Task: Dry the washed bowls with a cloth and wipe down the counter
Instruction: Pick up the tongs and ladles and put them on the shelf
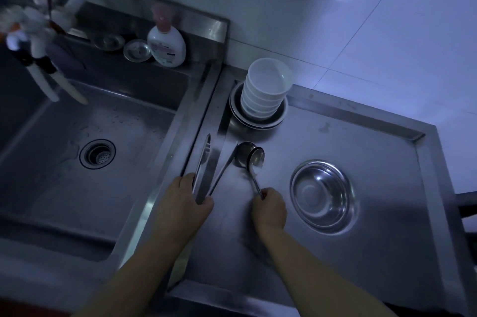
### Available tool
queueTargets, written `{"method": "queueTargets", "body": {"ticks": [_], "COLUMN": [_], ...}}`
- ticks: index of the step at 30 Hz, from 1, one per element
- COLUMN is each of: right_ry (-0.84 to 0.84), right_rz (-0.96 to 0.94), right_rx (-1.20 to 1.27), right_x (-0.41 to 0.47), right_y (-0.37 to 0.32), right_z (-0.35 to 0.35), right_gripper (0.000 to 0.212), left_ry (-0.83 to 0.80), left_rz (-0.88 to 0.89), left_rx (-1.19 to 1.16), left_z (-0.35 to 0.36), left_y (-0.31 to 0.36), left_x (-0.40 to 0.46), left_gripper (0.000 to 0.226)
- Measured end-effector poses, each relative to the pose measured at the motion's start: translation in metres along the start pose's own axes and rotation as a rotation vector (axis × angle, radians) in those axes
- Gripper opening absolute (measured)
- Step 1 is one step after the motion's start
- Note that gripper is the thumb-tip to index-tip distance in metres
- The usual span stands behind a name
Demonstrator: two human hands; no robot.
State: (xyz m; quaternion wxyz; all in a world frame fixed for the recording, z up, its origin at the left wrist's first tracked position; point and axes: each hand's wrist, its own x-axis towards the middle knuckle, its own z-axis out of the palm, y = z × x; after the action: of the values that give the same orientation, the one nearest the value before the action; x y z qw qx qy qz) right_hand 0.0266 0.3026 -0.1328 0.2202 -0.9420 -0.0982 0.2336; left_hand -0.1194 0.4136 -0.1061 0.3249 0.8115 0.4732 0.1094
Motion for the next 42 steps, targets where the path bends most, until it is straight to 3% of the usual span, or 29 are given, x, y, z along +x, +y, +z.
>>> {"method": "queueTargets", "body": {"ticks": [10,15,21,24,28,33,35,37,39,42], "right_ry": [-0.044,-0.113,-0.286,-0.395,-0.494,-0.657,-0.686,-0.753,-0.776,-0.795], "right_rz": [-0.264,-0.465,-0.726,-0.844,-1.064,-1.243,-1.312,-1.322,-1.335,-1.413], "right_rx": [-0.012,0.102,0.191,0.164,0.152,0.161,0.155,0.133,0.132,0.205], "right_x": [-0.028,-0.064,-0.125,-0.166,-0.237,-0.327,-0.363,-0.401,-0.442,-0.516], "right_y": [0.002,-0.018,-0.055,-0.079,-0.109,-0.135,-0.146,-0.157,-0.17,-0.192], "right_z": [-0.043,-0.057,-0.055,-0.045,-0.029,-0.007,0.004,0.016,0.029,0.044], "right_gripper": [0.014,0.031,0.034,0.026,0.046,0.051,0.041,0.009,0.023,0.024], "left_ry": [0.127,0.278,0.541,0.633,0.779,0.946,0.993,1.035,1.087,1.168], "left_rz": [-0.177,-0.263,-0.326,-0.432,-0.562,-0.673,-0.72,-0.767,-0.816,-0.873], "left_rx": [-0.059,-0.132,-0.009,0.014,0.042,0.096,0.142,0.19,0.27,0.379], "left_z": [-0.039,-0.064,-0.113,-0.149,-0.193,-0.239,-0.258,-0.279,-0.302,-0.345], "left_y": [0.022,0.03,0.018,0.01,-0.005,-0.024,-0.034,-0.047,-0.061,-0.085], "left_x": [-0.07,-0.124,-0.208,-0.252,-0.315,-0.385,-0.411,-0.436,-0.462,-0.505], "left_gripper": [0.05,0.047,0.053,0.053,0.061,0.062,0.061,0.06,0.059,0.053]}}
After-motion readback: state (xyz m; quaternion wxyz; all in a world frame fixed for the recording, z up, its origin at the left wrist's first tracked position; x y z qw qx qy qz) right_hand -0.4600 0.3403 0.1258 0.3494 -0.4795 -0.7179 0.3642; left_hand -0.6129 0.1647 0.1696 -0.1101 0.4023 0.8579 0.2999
